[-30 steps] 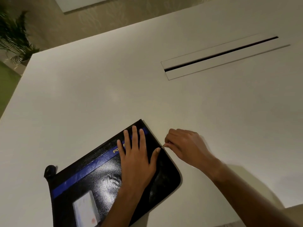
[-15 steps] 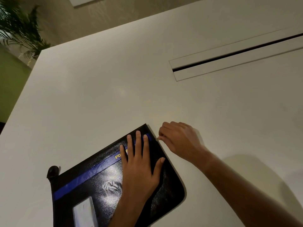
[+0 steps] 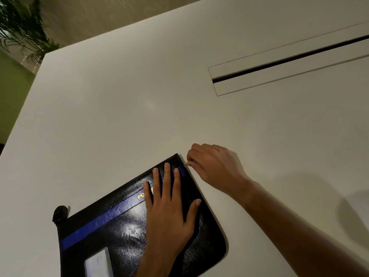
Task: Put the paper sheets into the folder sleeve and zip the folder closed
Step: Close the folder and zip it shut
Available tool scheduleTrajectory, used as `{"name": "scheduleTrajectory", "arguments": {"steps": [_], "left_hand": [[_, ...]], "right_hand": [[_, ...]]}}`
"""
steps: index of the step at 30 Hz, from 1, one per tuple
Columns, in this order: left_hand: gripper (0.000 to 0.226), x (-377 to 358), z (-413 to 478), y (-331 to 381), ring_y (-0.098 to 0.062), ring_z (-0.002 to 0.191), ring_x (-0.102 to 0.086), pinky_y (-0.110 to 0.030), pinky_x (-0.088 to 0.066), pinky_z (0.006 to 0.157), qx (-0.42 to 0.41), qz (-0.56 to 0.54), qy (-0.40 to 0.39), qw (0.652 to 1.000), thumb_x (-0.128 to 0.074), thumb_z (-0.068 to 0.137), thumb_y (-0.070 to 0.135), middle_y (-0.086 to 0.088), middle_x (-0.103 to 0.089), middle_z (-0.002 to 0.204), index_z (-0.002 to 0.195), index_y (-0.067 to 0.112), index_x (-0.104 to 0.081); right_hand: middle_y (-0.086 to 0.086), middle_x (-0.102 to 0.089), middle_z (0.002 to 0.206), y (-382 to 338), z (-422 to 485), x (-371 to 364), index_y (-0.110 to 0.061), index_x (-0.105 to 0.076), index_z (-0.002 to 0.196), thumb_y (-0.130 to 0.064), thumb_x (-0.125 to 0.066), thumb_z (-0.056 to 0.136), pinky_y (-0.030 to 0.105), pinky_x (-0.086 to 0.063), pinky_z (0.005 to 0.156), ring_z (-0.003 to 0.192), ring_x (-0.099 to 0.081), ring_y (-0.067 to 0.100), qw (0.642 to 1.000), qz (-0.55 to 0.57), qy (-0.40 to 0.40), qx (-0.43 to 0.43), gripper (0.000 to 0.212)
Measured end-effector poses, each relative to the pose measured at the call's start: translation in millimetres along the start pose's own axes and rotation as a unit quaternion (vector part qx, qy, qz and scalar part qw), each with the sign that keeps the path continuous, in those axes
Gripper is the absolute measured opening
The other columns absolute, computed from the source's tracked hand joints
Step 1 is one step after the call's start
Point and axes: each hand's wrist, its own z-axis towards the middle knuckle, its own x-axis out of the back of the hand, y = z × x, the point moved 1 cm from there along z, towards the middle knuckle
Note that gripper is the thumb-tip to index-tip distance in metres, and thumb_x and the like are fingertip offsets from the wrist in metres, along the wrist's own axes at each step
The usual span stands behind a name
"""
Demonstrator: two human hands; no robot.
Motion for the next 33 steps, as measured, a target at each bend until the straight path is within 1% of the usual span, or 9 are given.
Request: {"name": "scheduleTrajectory", "arguments": {"steps": [1,4,10,15,18,25,29,31,33], "left_hand": [[0.088,0.4,-0.1,0.1,-0.034,0.171,0.001,-0.068,-0.013,0.133,0.0,0.001,0.0,1.0,-0.035,0.107,0.071,-0.003,-0.003,0.186,0.176,0.02,-0.016],[0.087,1.0,0.3,1.0,-0.034,0.171,0.0,-0.068,-0.013,0.133,-0.002,-0.001,0.003,1.0,-0.036,0.107,0.07,-0.003,-0.004,0.185,0.175,0.018,-0.018],[0.088,0.3,0.8,1.3,-0.035,0.171,-0.001,-0.069,-0.014,0.133,-0.001,-0.003,0.006,1.0,-0.038,0.107,0.07,-0.004,-0.004,0.185,0.175,0.017,-0.02],[0.088,-2.0,1.2,0.5,-0.034,0.171,0.0,-0.068,-0.013,0.134,-0.001,-0.003,0.01,1.0,-0.037,0.107,0.071,-0.003,-0.004,0.185,0.175,0.019,-0.018],[0.087,-4.1,0.6,-0.2,-0.034,0.171,-0.001,-0.067,-0.012,0.134,-0.001,-0.002,0.017,1.0,-0.037,0.107,0.071,-0.003,-0.004,0.185,0.175,0.019,-0.019],[0.087,-6.6,1.2,0.5,-0.034,0.171,-0.002,-0.066,-0.012,0.134,0.001,-0.003,0.021,1.0,-0.038,0.107,0.071,-0.003,-0.006,0.185,0.175,0.019,-0.021],[0.086,-3.2,1.7,2.0,-0.033,0.171,0.0,-0.065,-0.011,0.135,0.002,-0.008,0.016,1.0,-0.036,0.107,0.072,-0.003,-0.006,0.185,0.174,0.019,-0.024],[0.086,1.6,2.1,3.2,-0.032,0.172,0.0,-0.064,-0.011,0.135,0.005,-0.012,0.011,1.0,-0.034,0.107,0.074,-0.003,-0.008,0.185,0.173,0.02,-0.027],[0.083,10.2,4.0,0.8,-0.029,0.171,-0.007,-0.061,-0.016,0.135,0.011,-0.037,0.014,0.999,-0.031,0.108,0.075,0.0,-0.017,0.184,0.171,0.023,-0.033]], "right_hand": [[-0.009,-0.067,0.086,0.1,0.5,-0.4,-0.027,-0.07,0.09,-0.036,-0.07,0.105,0.026,-0.043,0.057,0.068,-0.066,0.016,1.0,-0.003,-0.001,0.001,0.017],[-0.008,-0.067,0.088,1.0,2.1,-1.9,-0.026,-0.071,0.091,-0.037,-0.068,0.107,0.029,-0.048,0.057,0.068,-0.066,0.017,1.0,-0.002,-0.009,0.006,0.018],[-0.009,-0.068,0.089,-0.1,3.3,-4.3,-0.027,-0.071,0.093,-0.036,-0.065,0.108,0.03,-0.051,0.055,0.068,-0.066,0.016,1.0,-0.004,-0.006,-0.001,0.018],[-0.008,-0.067,0.09,-1.4,2.7,-7.9,-0.027,-0.069,0.094,-0.037,-0.06,0.11,0.029,-0.047,0.056,0.069,-0.065,0.016,1.0,-0.008,-0.003,-0.013,0.02],[-0.008,-0.065,0.088,-2.6,1.8,-8.7,-0.027,-0.068,0.093,-0.036,-0.063,0.109,0.027,-0.041,0.056,0.065,-0.063,0.017,1.0,-0.022,0.002,-0.011,0.02],[-0.007,-0.066,0.085,-10.8,2.0,-6.7,-0.025,-0.069,0.089,-0.034,-0.066,0.107,0.026,-0.039,0.053,0.06,-0.063,0.017,0.999,-0.036,0.013,-0.023,0.02],[-0.009,-0.068,0.089,-13.8,3.1,-3.8,-0.027,-0.069,0.094,-0.039,-0.059,0.11,0.028,-0.051,0.054,0.066,-0.067,0.017,0.998,-0.031,-0.02,-0.048,0.022],[-0.011,-0.068,0.095,-17.1,0.0,1.7,-0.031,-0.067,0.099,-0.042,-0.055,0.112,0.03,-0.056,0.058,0.073,-0.07,0.014,0.996,0.002,-0.038,-0.084,0.021],[-0.016,-0.069,0.103,-22.5,-9.0,12.4,-0.038,-0.066,0.109,-0.047,-0.054,0.112,0.034,-0.062,0.062,0.081,-0.072,0.008,0.987,0.053,-0.056,-0.139,0.016]]}}
